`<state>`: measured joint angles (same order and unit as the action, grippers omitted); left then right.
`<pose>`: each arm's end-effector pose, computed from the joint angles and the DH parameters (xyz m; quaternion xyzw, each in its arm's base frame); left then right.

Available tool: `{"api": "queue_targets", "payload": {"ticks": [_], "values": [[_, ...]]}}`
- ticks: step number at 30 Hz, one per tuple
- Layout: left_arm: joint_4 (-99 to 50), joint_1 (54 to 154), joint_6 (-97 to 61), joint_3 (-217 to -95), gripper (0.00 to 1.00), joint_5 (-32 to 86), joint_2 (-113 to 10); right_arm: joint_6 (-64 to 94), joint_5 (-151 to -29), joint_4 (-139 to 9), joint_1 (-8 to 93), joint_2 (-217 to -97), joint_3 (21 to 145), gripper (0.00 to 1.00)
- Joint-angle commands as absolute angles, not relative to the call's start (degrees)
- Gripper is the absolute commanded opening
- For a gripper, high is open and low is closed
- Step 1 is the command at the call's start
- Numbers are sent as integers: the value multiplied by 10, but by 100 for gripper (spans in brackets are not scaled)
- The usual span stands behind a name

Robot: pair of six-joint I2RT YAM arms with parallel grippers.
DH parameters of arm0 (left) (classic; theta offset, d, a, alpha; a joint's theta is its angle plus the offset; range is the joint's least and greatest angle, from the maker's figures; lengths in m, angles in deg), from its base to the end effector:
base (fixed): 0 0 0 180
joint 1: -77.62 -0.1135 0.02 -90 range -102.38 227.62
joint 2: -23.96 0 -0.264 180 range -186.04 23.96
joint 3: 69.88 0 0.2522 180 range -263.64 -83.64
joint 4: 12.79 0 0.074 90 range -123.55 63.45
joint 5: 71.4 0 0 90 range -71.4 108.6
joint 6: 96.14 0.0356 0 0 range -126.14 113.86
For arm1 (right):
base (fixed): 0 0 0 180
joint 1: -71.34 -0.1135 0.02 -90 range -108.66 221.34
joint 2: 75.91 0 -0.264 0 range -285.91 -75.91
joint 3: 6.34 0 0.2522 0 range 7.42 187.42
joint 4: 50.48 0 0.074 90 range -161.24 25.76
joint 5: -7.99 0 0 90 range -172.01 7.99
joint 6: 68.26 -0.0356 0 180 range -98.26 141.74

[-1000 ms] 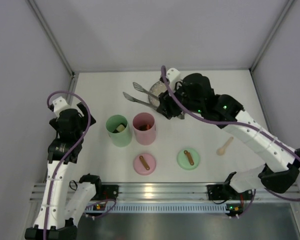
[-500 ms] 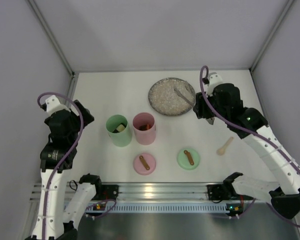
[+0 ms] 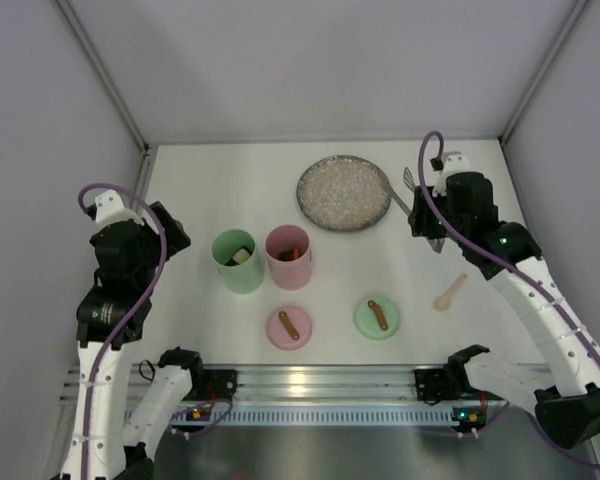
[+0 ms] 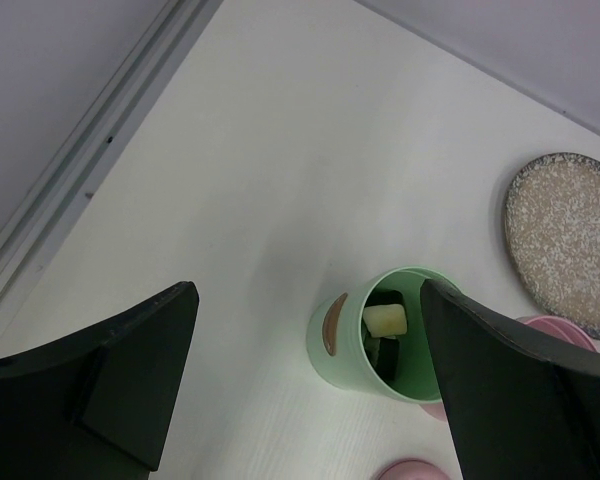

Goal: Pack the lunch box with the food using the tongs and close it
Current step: Place the clamp at the center of the board.

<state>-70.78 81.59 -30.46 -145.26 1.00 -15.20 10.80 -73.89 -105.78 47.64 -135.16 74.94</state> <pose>0.1195 0.0025 0.3892 -0.2290 0.7901 -0.0126 0.5684 0.1944 0.0799 0.3751 -0.0641 0.8760 0.0816 0.4710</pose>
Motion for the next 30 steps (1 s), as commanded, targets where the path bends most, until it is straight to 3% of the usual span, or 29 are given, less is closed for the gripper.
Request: {"api": "queue_targets", "payload": {"ticks": [1,10,19,30], "values": [[-703,829,-294,-1466,99,-7,-157,90,-726,-1012,520,-1345,735,47],[-702,842,-300,-1461,99,1,-180,79,-772,-903,668,-1509,734,45],[-704,877,-279,-1463,99,-42,-181,126,-762,-860,698,-1706,836,47],[-703,885,-277,-1470,99,20,-180,183,-834,-986,742,-1879,985,50]]}}
